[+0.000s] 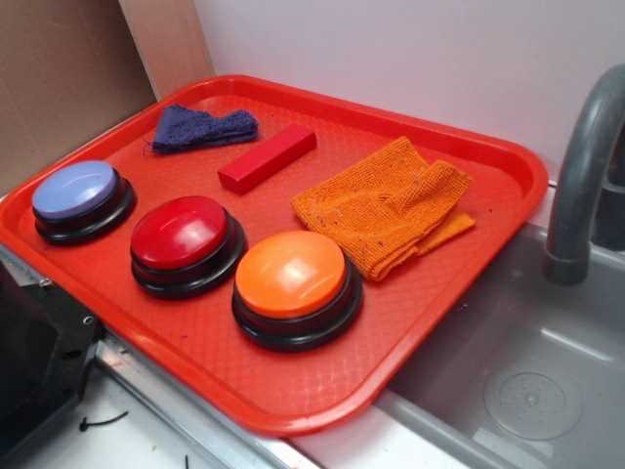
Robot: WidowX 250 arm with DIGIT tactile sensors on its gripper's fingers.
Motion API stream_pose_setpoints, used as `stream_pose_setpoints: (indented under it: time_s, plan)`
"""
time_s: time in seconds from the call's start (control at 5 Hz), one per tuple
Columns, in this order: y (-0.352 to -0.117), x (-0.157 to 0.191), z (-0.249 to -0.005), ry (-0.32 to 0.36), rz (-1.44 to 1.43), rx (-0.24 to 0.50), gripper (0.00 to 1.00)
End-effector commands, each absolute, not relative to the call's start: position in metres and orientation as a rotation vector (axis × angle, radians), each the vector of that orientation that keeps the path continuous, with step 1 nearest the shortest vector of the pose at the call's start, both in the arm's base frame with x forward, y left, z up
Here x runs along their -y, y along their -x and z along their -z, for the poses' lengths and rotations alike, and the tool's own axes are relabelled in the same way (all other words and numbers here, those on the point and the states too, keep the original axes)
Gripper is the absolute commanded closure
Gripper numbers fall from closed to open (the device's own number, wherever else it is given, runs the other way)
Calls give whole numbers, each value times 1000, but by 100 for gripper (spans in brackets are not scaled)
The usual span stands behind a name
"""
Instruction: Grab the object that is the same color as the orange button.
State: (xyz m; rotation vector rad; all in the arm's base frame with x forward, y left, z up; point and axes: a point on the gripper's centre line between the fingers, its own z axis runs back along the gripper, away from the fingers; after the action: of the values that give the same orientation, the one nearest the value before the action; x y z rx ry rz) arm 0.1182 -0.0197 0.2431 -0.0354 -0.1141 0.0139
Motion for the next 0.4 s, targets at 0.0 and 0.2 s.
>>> stream_pose_setpoints:
  time_s: [0.0,0.2]
  plan:
    - [-118,20,-243,35,-14,114,0]
    - [-133,24,-239,17,102,170,0]
